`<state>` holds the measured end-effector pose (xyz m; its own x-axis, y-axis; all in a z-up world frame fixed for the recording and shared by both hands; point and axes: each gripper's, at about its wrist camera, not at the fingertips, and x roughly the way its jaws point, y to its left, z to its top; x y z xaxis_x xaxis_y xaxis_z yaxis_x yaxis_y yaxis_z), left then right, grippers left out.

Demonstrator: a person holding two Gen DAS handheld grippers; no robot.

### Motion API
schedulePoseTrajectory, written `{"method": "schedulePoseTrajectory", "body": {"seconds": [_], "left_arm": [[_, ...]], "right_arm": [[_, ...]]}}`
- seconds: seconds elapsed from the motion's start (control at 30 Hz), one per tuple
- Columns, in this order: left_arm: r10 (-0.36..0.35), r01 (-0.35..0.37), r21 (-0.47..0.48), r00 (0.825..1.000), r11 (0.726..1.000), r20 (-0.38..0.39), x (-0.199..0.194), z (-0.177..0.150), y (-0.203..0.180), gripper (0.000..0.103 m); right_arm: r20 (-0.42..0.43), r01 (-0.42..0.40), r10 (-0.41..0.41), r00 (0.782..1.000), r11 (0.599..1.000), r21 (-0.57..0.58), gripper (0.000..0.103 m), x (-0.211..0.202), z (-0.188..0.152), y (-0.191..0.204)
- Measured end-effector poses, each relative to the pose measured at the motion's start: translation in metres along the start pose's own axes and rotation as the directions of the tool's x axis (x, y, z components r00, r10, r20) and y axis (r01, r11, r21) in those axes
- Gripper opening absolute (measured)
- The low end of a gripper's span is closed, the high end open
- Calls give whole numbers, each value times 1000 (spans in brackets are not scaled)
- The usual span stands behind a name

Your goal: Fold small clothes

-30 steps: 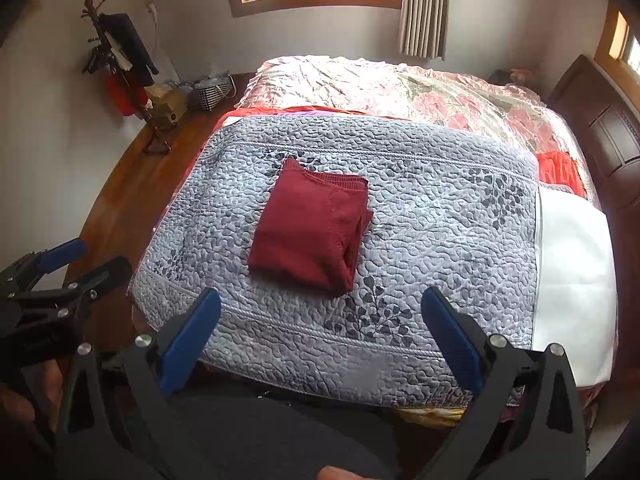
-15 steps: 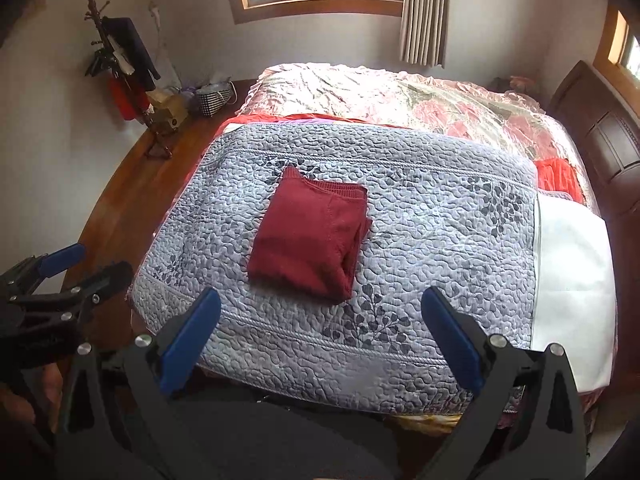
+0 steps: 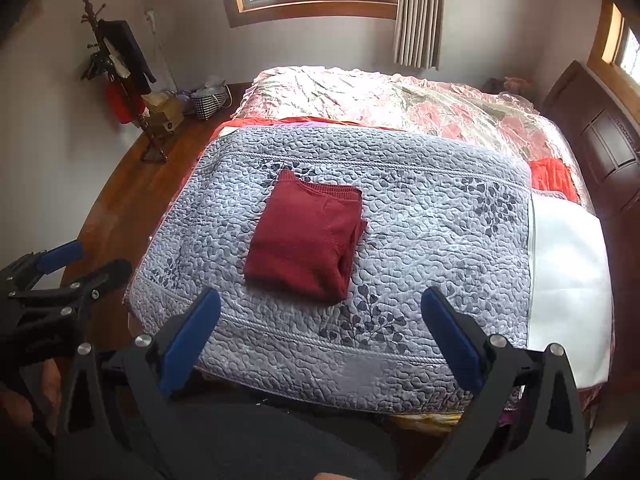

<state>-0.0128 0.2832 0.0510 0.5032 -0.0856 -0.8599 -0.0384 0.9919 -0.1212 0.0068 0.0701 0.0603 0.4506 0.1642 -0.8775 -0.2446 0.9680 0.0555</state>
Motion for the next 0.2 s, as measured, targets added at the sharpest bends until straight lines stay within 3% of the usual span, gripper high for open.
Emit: {"method": "schedulePoseTrajectory", "body": {"seconds": [0.2], "left_arm": [[-4, 4, 9, 1000, 1000, -1, -1, -1, -2, 99]], "right_arm": [[-11, -1, 1, 1000, 1000, 3, 100, 0, -2, 1]]}}
